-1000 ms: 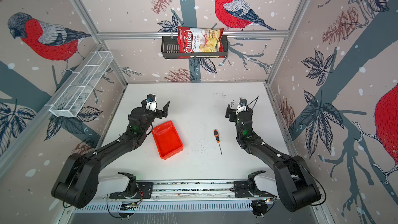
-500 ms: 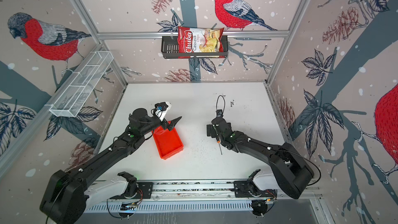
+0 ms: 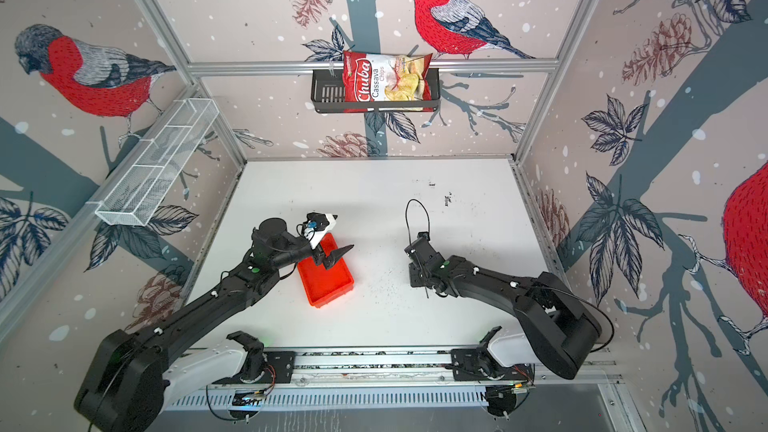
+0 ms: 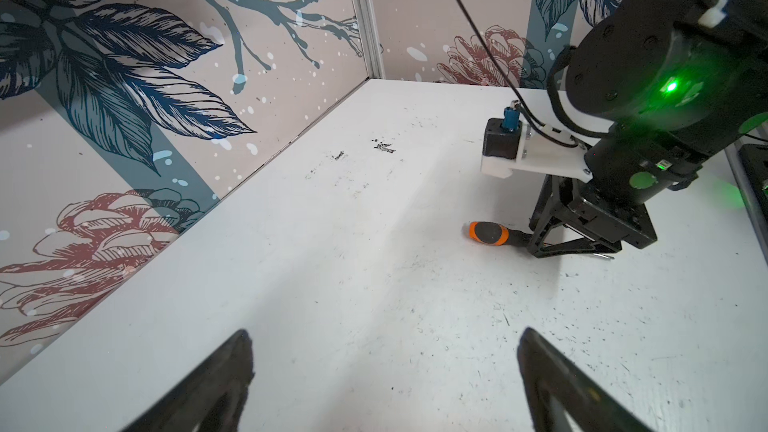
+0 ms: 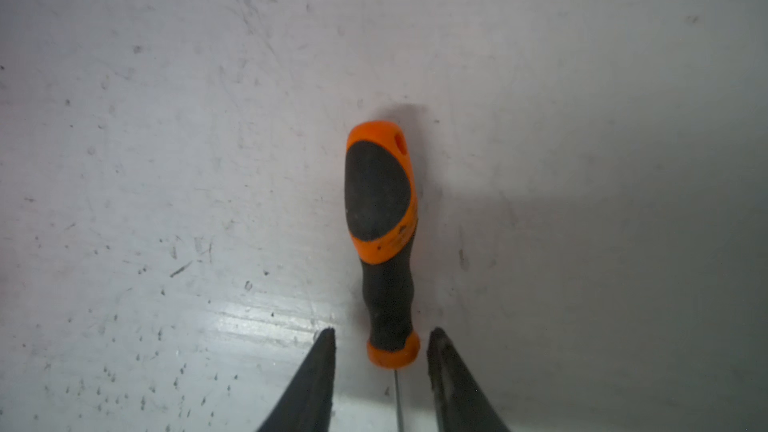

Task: Put the screwdriver in the bin
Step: 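Reach the right gripper to the orange-handled screwdriver while the left moves over the bin, then close the right gripper on the screwdriver shaft and lift it upright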

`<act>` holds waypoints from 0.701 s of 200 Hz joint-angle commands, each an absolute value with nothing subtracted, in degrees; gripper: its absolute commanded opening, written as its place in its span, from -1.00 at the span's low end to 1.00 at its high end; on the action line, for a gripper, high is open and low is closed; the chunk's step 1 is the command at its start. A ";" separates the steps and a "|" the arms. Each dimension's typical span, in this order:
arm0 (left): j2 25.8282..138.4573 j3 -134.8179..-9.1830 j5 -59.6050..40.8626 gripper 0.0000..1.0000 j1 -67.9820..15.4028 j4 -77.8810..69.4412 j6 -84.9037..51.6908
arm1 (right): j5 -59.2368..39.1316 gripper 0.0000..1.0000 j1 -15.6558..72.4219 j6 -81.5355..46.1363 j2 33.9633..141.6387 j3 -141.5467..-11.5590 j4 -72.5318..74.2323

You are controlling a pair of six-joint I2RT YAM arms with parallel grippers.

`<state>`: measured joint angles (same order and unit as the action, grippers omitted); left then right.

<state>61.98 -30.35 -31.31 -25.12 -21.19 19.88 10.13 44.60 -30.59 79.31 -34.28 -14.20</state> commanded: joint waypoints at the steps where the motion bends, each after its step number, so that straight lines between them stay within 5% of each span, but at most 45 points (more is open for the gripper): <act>1: 61.61 -30.39 -31.66 0.95 -25.14 -22.25 21.17 | 9.68 -0.45 44.70 -31.29 80.44 -33.76 -15.82; 68: 61.14 -30.08 -31.31 0.95 -25.14 -22.34 21.01 | 10.94 -0.90 45.09 -30.89 80.71 -33.00 -16.13; 140: 60.70 -29.88 -31.15 0.95 -25.14 -23.14 19.93 | 12.15 -0.99 45.44 -29.70 78.40 -33.48 -15.33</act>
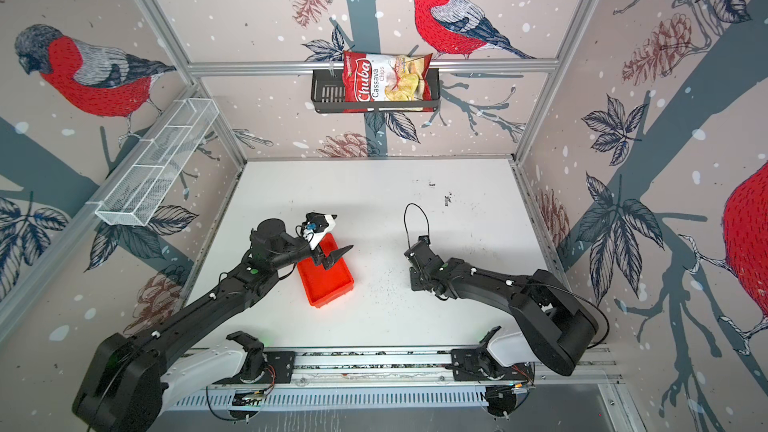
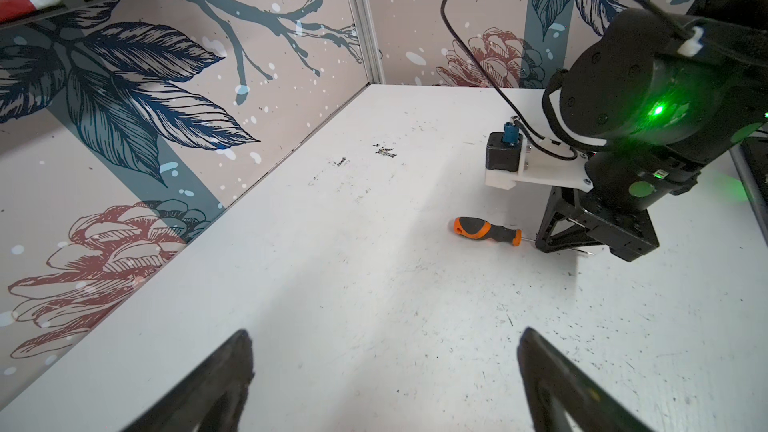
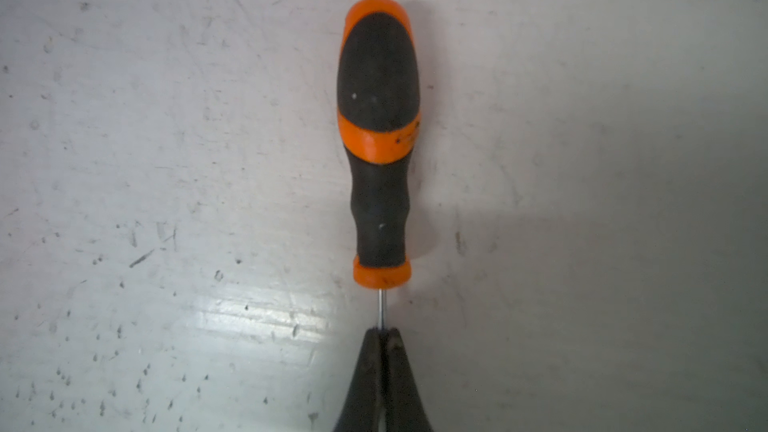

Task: Put the screwdriver in the bin
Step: 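Close the right gripper on the screwdriver shaft and lift it upright, then carry the screwdriver toward the left gripper and grasp its handle with the left gripper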

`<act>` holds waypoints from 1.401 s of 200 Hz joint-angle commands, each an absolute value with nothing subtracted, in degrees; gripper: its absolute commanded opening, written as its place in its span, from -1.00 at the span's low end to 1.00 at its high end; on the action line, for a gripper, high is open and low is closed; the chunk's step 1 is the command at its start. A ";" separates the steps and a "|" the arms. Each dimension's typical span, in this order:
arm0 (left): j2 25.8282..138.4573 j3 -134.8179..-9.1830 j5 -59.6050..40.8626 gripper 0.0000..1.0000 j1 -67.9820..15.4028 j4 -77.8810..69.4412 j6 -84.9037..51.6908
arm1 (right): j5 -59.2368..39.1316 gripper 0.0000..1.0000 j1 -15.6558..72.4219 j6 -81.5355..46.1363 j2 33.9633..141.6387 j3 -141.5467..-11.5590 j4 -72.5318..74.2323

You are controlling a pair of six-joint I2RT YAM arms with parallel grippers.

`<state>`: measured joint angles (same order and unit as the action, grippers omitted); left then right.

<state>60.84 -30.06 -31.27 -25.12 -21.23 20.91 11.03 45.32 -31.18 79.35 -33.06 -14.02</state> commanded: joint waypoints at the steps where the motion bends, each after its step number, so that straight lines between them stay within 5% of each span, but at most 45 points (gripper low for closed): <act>1: 60.72 -29.88 -31.13 0.95 -25.14 -23.22 19.90 | 12.14 -1.00 45.44 -29.62 78.36 -33.48 -15.31; 124: 62.66 -29.70 -25.76 0.95 -25.14 -29.23 1.52 | 12.96 -1.00 45.88 -23.72 76.19 -35.57 -4.62; 186: 64.08 -29.35 -17.52 0.95 -25.14 -33.16 -23.60 | 6.61 -1.00 45.87 -22.25 76.99 -38.48 5.69; 280: 79.29 -26.81 -21.85 0.90 -29.23 -66.44 -50.03 | -6.40 -1.00 46.09 -20.28 76.68 -39.54 18.43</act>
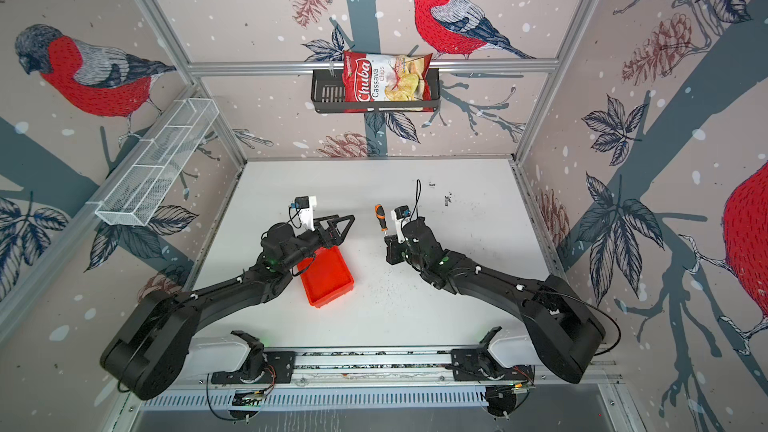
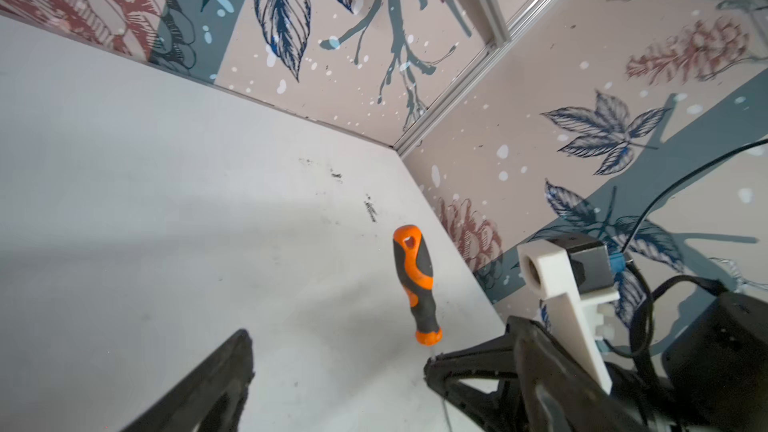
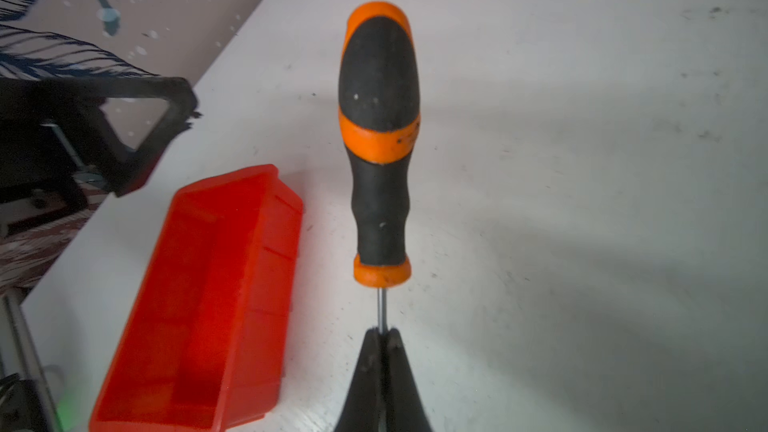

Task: Put the screwdriver in the bin
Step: 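Carry the screwdriver toward the left gripper and grasp its handle with the left gripper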

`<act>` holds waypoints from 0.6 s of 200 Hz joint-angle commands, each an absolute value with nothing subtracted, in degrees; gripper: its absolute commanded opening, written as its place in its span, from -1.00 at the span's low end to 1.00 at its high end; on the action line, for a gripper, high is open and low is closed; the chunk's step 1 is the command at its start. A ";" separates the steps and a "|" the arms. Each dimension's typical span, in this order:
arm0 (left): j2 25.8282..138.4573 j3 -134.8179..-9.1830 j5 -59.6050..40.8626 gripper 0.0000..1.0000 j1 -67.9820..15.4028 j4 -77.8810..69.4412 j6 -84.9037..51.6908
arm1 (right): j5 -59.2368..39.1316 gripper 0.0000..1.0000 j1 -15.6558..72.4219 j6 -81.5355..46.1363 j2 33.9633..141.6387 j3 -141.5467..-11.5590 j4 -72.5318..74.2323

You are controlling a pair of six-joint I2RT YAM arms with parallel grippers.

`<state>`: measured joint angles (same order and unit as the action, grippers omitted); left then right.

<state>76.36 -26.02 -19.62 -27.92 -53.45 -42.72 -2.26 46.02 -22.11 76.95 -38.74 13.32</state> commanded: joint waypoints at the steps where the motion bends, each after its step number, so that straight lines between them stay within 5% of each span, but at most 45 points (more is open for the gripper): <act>1: 79.46 -26.85 -21.95 0.89 -29.29 -66.71 -50.15 | -6.54 -1.00 46.12 -20.25 76.66 -39.55 18.49; 63: 87.93 -29.42 -27.06 0.56 -30.55 -77.30 -56.95 | -9.64 -1.00 47.27 -15.38 78.04 -41.74 18.53; 120: 90.69 -29.46 -28.06 -0.02 -30.58 -80.57 -58.45 | -10.32 -1.00 47.46 -13.74 78.66 -42.67 17.40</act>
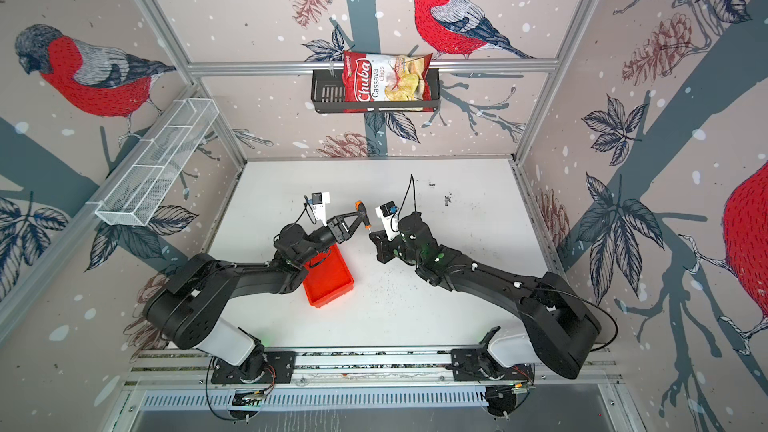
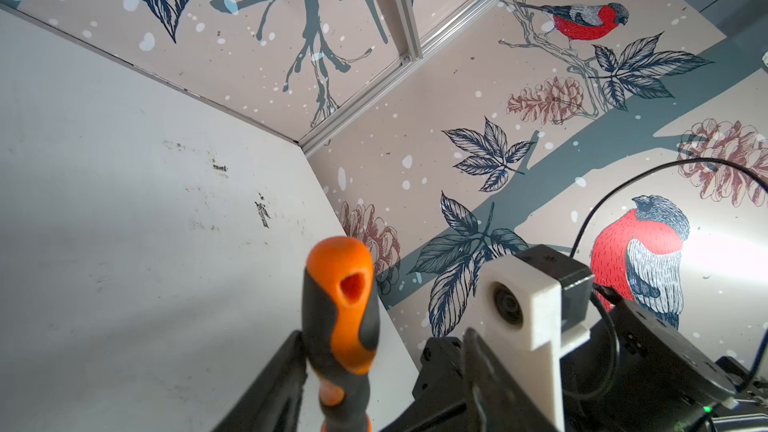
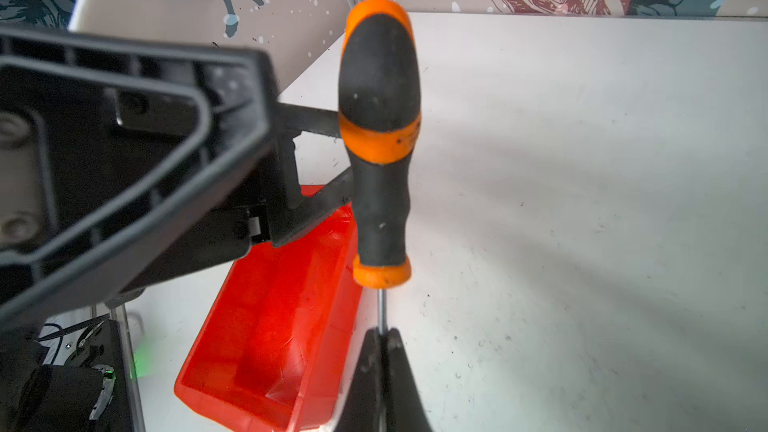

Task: Put the screwdriver in the bin
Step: 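Carry the screwdriver toward the left gripper and grasp its handle with the left gripper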

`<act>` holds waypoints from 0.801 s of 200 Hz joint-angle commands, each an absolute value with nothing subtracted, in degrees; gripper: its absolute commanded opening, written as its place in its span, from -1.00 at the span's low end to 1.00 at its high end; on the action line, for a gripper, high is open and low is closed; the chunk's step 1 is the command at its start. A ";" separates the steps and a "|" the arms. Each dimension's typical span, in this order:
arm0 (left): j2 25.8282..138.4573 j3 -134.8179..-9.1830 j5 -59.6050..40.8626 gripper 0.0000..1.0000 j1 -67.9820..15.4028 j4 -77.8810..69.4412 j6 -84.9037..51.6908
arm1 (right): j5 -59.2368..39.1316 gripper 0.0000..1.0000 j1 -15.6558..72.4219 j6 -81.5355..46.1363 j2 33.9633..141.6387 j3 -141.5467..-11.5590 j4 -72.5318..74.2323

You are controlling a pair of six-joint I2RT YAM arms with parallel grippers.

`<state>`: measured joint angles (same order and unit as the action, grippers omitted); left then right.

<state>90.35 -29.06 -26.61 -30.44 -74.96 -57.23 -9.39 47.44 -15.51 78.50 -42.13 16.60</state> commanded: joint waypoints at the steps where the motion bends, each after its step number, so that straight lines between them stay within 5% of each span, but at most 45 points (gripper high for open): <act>1: 90.70 -29.45 -28.05 -0.02 -30.59 -80.58 -58.40 | -10.34 -1.00 47.46 -13.72 78.66 -42.69 17.40; 44: 90.53 -29.36 -27.77 -0.28 -30.50 -79.10 -57.66 | -11.21 -1.00 47.46 -13.00 78.66 -43.15 17.06; 113: 92.28 -29.71 -28.02 -0.30 -30.58 -79.05 -58.18 | -12.30 -1.00 47.46 -12.22 78.53 -44.21 16.08; 160: 92.21 -29.43 -27.79 -0.62 -30.45 -79.15 -58.10 | -12.35 -1.00 47.46 -12.13 78.86 -44.21 15.99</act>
